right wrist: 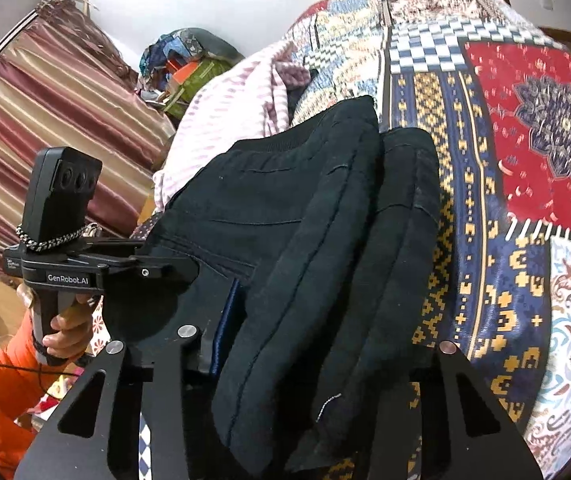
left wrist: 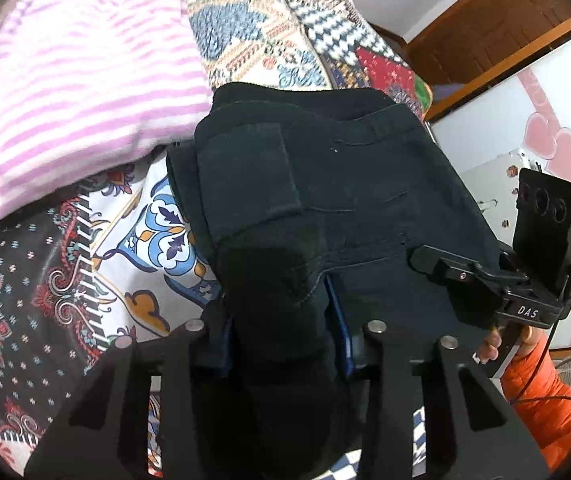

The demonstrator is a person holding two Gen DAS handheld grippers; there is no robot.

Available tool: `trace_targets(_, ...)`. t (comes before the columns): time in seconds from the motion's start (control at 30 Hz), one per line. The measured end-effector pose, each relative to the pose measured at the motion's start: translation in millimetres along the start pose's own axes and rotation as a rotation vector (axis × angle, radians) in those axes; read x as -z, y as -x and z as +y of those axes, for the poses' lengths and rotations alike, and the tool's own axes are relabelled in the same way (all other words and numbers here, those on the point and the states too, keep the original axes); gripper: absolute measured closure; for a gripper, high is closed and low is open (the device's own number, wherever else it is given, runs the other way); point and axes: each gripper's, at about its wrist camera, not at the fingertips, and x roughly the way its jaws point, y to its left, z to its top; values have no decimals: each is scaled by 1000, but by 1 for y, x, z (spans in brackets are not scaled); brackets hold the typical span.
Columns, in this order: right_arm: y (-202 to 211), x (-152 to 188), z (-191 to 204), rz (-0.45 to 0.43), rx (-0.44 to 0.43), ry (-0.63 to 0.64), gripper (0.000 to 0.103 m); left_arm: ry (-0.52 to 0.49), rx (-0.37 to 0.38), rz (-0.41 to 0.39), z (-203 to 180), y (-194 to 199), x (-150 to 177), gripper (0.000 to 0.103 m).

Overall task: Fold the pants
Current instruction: 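Grasp the folded trousers with the left gripper and lift them, then place the folded trousers onto the pink garment with the left gripper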

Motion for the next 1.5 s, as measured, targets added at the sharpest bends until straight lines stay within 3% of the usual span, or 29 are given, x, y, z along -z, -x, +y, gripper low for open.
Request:
trace_targets(0.33, 39, -25, 51, -104, 31, 122, 69, -80, -64, -191, -29, 70, 6, 67)
trace_targets(0.63, 44, -74, 106, -197, 13, 239, 70, -62, -111, -351, -14, 137, -2, 67)
trace_targets(0.83, 24, -113, 130, -237, -29, 269, 70, -40, -154, -433, 12, 170, -22, 67)
trace_targets(1.2, -62, -181, 146, -209, -56, 276, 71, 47, -213, -450, 94, 180, -66, 68)
trace_targets(1.5, -158, -199, 117, -101, -24, 235, 71, 137, -184, -334, 180, 118, -99, 67)
